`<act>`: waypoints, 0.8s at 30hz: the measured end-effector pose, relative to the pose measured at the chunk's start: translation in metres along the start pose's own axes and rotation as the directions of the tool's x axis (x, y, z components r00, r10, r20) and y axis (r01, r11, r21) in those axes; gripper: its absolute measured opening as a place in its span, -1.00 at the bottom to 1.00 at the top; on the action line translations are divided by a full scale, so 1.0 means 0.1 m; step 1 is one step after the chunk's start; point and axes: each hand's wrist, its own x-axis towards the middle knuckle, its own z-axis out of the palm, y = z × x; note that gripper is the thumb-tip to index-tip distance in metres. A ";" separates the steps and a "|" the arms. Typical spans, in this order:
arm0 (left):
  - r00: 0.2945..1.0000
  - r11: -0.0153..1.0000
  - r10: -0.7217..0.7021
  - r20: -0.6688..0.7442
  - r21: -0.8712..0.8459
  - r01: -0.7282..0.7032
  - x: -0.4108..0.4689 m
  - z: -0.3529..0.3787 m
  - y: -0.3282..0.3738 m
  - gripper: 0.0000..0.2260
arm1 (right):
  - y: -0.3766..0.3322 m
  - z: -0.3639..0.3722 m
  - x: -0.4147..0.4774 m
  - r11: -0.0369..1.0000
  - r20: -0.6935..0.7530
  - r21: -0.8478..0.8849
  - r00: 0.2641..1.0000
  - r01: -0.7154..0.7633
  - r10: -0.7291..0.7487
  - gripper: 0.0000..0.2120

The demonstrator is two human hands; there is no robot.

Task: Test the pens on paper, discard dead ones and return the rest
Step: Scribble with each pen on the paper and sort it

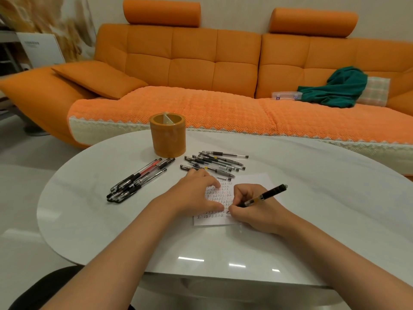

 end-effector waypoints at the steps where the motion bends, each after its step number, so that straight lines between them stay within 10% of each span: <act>1: 1.000 1.000 0.000 0.002 0.002 0.000 0.00 0.01 0.00 -0.38 | 0.01 0.00 0.00 1.000 0.001 -0.002 1.000 0.010 -0.010 -0.81; 24: 0.999 0.999 -0.038 0.024 0.001 0.038 0.00 -0.01 0.04 -0.35 | 0.06 0.03 -0.01 0.997 0.005 -0.062 0.999 0.050 -0.050 -0.81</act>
